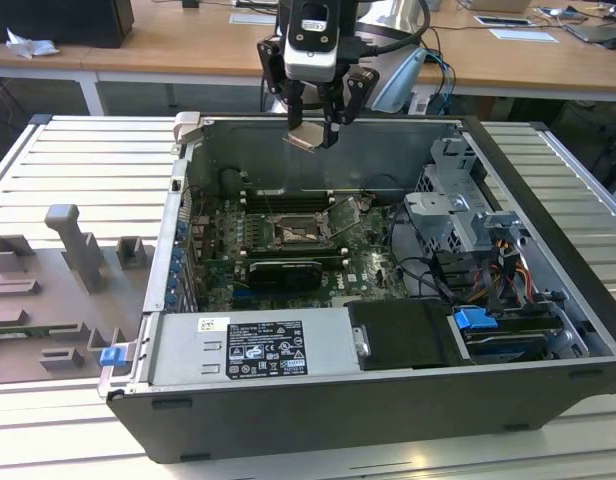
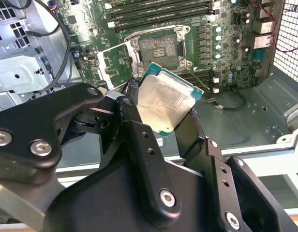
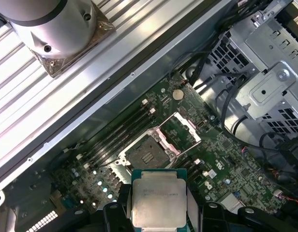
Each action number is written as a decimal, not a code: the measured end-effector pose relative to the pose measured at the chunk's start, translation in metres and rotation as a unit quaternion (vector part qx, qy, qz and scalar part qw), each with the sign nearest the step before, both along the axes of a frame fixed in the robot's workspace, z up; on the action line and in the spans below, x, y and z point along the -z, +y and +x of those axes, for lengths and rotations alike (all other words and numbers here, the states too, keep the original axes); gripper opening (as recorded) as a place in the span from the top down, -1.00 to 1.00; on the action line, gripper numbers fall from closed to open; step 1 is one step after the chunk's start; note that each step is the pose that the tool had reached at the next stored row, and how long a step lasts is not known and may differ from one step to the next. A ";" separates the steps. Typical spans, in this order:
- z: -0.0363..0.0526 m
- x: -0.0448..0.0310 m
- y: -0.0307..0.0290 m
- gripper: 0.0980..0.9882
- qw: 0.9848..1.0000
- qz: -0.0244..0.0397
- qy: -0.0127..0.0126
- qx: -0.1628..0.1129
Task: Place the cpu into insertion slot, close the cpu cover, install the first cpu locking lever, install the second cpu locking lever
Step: 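Place the cpu into insertion slot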
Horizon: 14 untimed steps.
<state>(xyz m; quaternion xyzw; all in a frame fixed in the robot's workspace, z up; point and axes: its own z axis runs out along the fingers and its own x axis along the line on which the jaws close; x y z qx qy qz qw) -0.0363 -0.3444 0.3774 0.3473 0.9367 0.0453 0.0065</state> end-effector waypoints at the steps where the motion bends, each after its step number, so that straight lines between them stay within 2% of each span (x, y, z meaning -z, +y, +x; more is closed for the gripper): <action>1: 0.0000 0.0000 0.0000 0.00 1.000 0.000 0.000 0.001; 14: 0.0000 0.0003 0.0000 0.00 1.000 0.000 0.000 0.022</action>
